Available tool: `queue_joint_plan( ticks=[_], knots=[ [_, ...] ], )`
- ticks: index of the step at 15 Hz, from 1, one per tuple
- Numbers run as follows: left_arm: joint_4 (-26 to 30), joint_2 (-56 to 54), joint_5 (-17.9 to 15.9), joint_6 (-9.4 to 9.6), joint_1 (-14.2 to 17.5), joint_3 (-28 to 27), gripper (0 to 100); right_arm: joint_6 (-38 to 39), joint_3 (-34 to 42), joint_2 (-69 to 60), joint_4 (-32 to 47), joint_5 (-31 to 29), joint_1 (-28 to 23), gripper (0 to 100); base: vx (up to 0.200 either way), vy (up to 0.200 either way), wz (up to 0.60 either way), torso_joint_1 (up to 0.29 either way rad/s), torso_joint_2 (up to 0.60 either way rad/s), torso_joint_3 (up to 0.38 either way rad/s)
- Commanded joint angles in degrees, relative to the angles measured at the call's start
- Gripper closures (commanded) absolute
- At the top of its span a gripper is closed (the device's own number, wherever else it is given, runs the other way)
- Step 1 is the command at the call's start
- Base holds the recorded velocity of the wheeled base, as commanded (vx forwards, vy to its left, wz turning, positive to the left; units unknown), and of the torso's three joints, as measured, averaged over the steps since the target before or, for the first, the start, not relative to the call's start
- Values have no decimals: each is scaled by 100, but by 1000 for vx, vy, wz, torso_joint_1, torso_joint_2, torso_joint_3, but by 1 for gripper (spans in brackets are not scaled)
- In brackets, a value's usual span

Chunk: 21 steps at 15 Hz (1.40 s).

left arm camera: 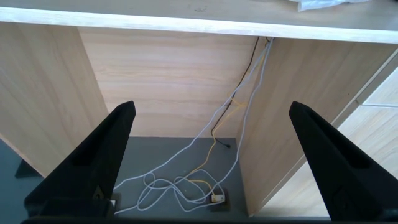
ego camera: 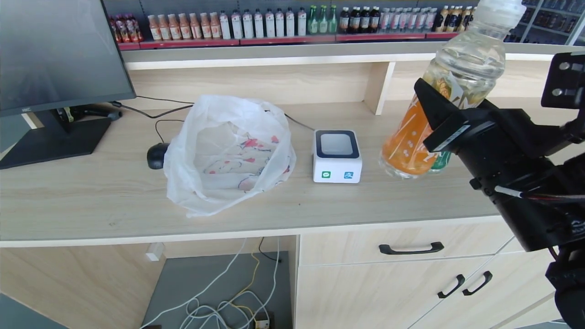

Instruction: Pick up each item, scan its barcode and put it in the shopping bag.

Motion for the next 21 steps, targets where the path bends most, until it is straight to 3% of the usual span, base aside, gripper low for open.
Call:
queue_joint_plan(
  ticks=[1, 13, 21],
  knots=[
    [-1, 0, 1, -4, -2, 0, 0, -6, -16, -31, 1, 3, -35, 100, 0, 200, 0, 7, 2, 2],
    [-10, 0, 1, -13, 6, 0, 0, -32, 168, -417, 1, 3, -131, 100, 0, 200, 0, 2, 0, 1],
    [-10, 0, 1, -13, 6, 0, 0, -68, 546, -602, 44, 29, -52, 100, 0, 0, 0, 0, 0, 0]
  ],
)
